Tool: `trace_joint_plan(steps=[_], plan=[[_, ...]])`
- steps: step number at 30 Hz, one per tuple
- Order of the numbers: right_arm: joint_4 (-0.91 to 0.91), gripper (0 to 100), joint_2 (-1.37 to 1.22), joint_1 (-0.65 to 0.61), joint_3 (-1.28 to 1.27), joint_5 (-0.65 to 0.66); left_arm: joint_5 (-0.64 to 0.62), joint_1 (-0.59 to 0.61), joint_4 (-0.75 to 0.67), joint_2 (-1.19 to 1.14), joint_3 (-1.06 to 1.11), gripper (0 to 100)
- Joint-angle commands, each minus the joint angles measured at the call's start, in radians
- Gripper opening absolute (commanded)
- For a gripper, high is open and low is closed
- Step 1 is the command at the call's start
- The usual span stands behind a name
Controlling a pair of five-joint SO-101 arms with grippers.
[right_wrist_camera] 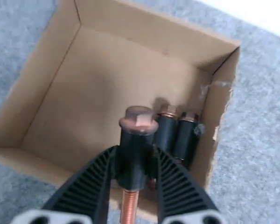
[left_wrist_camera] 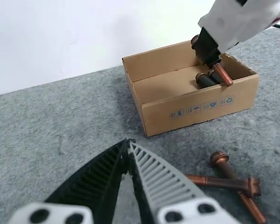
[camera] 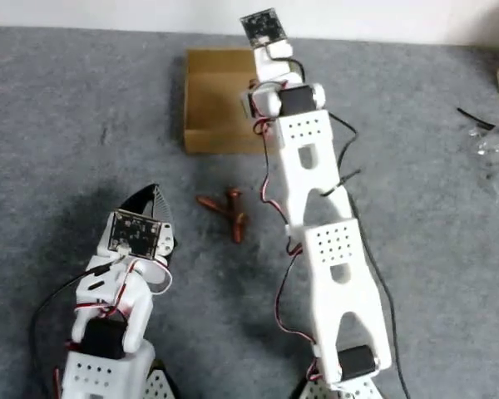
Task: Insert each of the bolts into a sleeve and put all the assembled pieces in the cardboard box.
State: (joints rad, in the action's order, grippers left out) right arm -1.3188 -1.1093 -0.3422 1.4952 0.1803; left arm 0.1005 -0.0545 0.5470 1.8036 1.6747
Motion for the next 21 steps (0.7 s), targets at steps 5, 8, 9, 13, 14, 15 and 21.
trace_joint_plan(steps=[5,8,9,13,14,15,21], plan=[[0.044,1.0,-0.070,-0.004,0.105,-0.011,0.006,-0.012,-0.020,0.002,0.022,1],[0.065,1.0,-0.096,0.001,0.105,-0.011,0.006,-0.012,-0.020,0.002,0.022,1],[0.073,1.0,-0.102,0.004,0.105,-0.011,0.006,-0.012,-0.020,0.002,0.022,1],[0.116,1.0,-0.125,0.015,0.099,-0.011,0.006,-0.012,-0.020,0.002,0.022,1],[0.124,1.0,-0.131,0.016,0.099,-0.011,0.006,-0.012,-0.020,0.002,0.022,1],[0.128,1.0,-0.140,0.018,0.099,-0.011,0.006,-0.012,-0.020,0.002,0.022,1],[0.133,2.7,-0.177,0.038,0.105,-0.011,0.006,-0.012,-0.020,0.002,0.022,1]])
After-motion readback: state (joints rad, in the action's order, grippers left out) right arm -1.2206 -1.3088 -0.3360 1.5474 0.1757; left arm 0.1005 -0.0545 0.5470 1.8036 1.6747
